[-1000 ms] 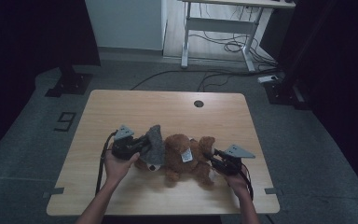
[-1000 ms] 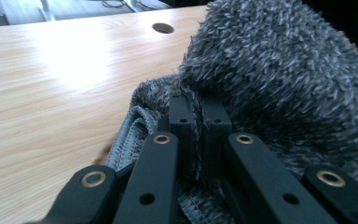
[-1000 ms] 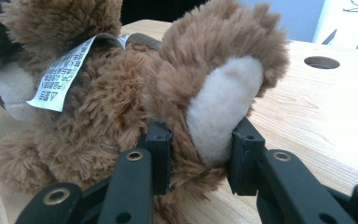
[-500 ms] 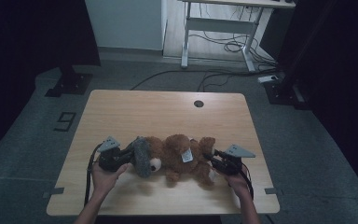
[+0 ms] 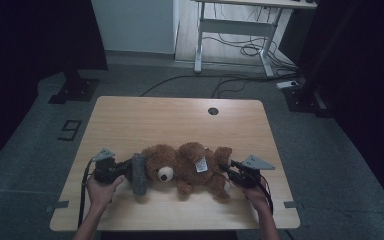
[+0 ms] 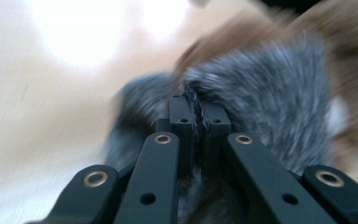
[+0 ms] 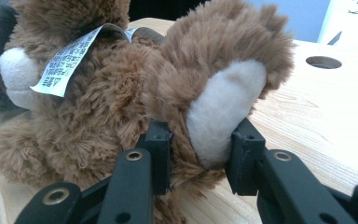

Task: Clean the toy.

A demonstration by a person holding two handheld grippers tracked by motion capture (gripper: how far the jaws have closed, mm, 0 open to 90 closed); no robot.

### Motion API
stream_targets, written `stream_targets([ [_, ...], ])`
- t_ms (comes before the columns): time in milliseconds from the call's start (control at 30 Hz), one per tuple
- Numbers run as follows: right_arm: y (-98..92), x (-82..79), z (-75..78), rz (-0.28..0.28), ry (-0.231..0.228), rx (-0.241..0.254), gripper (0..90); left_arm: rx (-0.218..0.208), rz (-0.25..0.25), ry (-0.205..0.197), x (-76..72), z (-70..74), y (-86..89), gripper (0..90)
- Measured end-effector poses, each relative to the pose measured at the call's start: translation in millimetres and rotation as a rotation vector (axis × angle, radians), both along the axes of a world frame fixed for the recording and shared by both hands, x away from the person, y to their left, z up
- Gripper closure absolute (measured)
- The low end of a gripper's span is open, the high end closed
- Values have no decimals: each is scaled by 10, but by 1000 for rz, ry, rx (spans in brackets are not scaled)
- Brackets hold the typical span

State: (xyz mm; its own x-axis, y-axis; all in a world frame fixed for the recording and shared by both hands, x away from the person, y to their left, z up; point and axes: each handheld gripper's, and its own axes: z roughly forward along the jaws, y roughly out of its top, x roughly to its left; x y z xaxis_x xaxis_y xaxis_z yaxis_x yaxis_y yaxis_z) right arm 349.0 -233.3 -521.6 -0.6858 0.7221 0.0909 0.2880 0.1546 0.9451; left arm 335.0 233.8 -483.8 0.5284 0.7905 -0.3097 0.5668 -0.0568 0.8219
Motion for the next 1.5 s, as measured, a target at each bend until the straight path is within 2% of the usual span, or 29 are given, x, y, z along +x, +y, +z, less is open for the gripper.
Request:
stream_targets([
  [67,8,-1,-1,-3,-2,-2,666,2,-36,-72,-32,271,-150,856],
  [133,9,-3,0,-4,-6,-5,667,-2,-76,-123,-39,487,-331,856],
  [233,8,-8,2,-3,-5,-5,666,5,-139,-152,5,669,-649,855],
  [267,8,-8,2,-3,-6,-5,666,15,-172,-149,52,702,-842,854],
  [367,5,-6,1,-3,-6,-2,666,41,-209,-129,150,671,-1144,853],
  [433,0,-7,0,0,-5,-2,666,102,-207,-106,254,560,-1359,853],
  [467,-3,-8,1,0,-5,-2,666,136,-200,-96,302,493,-1419,853],
  [500,-6,-8,0,1,-5,-1,666,151,-194,-86,335,439,-1444,853],
  [600,-20,-8,4,2,-7,4,666,145,-174,-57,404,293,-1368,855],
  [700,-21,3,6,12,-8,9,666,124,-156,-40,410,265,-1176,856],
  [833,1,6,7,17,-6,4,666,130,-125,-58,352,322,-989,855],
  [1000,-7,-1,11,16,1,6,666,131,-63,-75,274,385,-716,855],
  [1067,-8,0,11,15,1,5,666,149,-35,-84,235,371,-598,855],
  [1167,-8,5,8,14,3,4,666,139,3,-72,223,304,-441,855],
  [1300,-4,7,4,9,4,3,666,152,49,-31,206,144,-246,857],
  [1400,-3,12,-4,4,9,2,666,134,50,55,197,-66,-126,857],
  [1500,-1,19,-12,-1,12,0,666,140,35,103,190,-232,-109,856],
])
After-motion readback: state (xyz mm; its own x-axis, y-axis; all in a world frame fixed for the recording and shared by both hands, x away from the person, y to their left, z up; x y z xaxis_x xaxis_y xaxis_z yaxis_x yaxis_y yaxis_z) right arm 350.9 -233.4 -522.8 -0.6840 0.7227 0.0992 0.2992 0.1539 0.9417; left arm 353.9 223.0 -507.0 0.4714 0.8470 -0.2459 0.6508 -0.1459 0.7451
